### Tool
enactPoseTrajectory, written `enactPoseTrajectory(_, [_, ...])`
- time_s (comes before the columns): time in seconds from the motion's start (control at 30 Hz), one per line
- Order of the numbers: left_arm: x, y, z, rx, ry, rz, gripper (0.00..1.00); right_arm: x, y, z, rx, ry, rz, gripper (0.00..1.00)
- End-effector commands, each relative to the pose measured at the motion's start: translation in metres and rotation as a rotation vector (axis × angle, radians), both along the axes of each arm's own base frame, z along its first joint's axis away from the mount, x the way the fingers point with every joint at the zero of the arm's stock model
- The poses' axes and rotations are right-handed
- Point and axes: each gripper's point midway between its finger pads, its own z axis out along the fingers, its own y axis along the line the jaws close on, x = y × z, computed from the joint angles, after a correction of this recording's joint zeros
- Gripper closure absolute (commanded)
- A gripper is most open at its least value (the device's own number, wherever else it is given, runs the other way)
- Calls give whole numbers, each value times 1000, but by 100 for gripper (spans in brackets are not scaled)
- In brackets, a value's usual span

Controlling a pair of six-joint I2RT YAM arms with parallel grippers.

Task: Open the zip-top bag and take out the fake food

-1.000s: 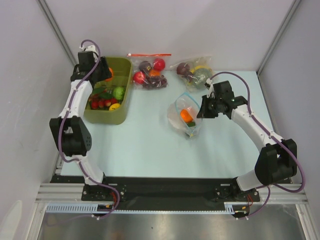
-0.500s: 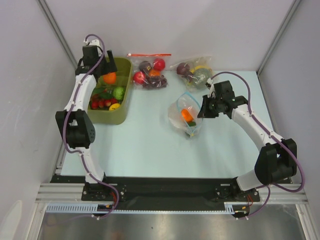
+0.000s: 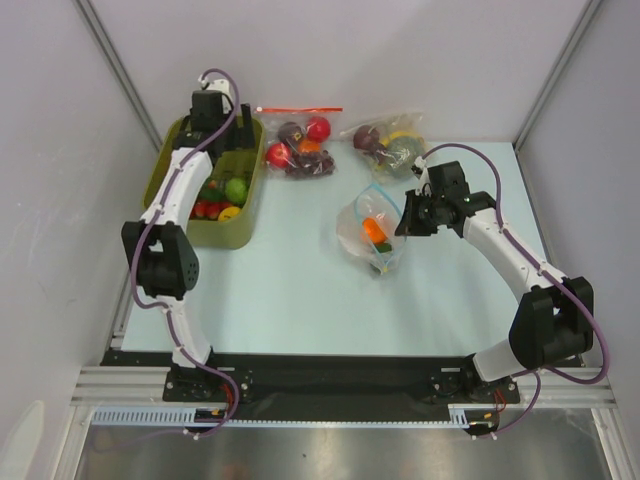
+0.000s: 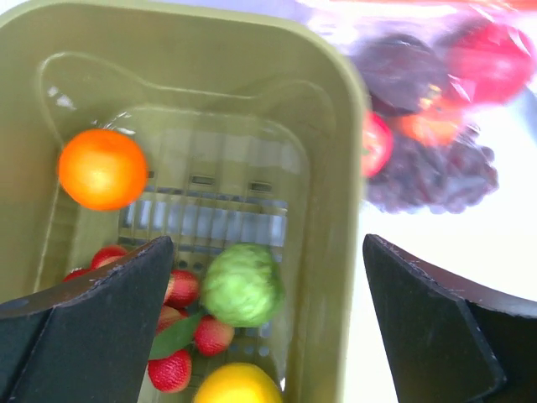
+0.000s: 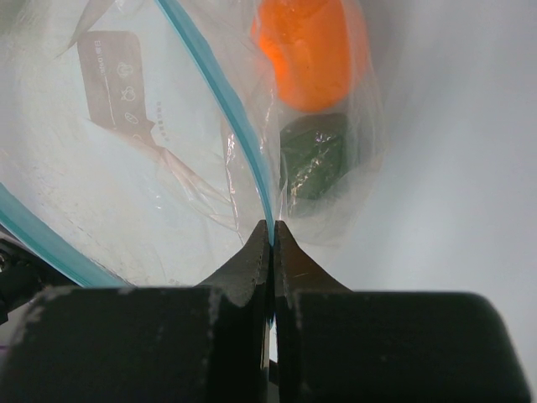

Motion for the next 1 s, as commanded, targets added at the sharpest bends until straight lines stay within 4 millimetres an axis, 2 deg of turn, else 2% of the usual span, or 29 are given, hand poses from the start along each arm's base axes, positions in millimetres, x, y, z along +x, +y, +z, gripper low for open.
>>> enactPoseTrajectory(0.0, [-22, -42, 57, 70, -118, -86, 1, 8, -1, 9, 6, -33, -15, 100])
enactPoseTrajectory(0.03, [-25, -54, 61, 73, -129, -111, 2, 8, -1, 9, 5, -34, -15, 100])
enactPoseTrajectory(0.07, [-32, -79, 63, 73, -136, -165, 1, 8, -1, 8, 7, -33, -15, 100])
enactPoseTrajectory(0.13, [-45, -112, 70, 43, -155, -239, 2, 7, -1, 8, 7, -31, -14, 100])
enactPoseTrajectory(0.17, [-57, -143, 69, 24, -155, -302, 2, 7, -1, 8, 8, -32, -14, 100])
enactPoseTrajectory(0.23, [-74, -178, 78, -2, -174, -389, 2, 7, -1, 7, 7, -28, -14, 100])
enactPoseTrajectory(0.27, [-89, -209, 83, -13, -182, -456, 2, 7, -1, 8, 7, -31, -13, 100])
enactPoseTrajectory(0.3, [-99, -225, 87, -27, -184, -501, 2, 7, -1, 8, 7, -32, -13, 100])
enactPoseTrajectory(0.33, [-114, -250, 91, -46, -188, -562, 2, 7, -2, 9, 5, -35, -17, 100])
enactPoseTrajectory(0.4, [-134, -276, 99, -105, -187, -638, 2, 6, -1, 8, 6, -33, -13, 100])
enactPoseTrajectory(0.43, [-151, -294, 104, -147, -179, -689, 2, 6, -2, 8, 5, -33, -17, 100])
enactPoseTrajectory(0.53, [-179, -319, 102, -196, -148, -760, 2, 6, -3, 8, 4, -38, -21, 100])
enactPoseTrajectory(0.63, [-199, -335, 91, -200, -120, -801, 2, 4, -3, 7, 4, -38, -20, 100])
enactPoseTrajectory(0.77, [-214, -339, 69, -177, -62, -817, 4, 3, -2, 7, 6, -37, -13, 100])
enactPoseTrajectory(0.83, [-220, -338, 65, -167, -54, -824, 5, 2, -3, 8, 7, -38, -15, 100])
enactPoseTrajectory(0.97, [-224, -338, 47, -158, -13, -841, 7, 1, -4, 7, 9, -38, -12, 100])
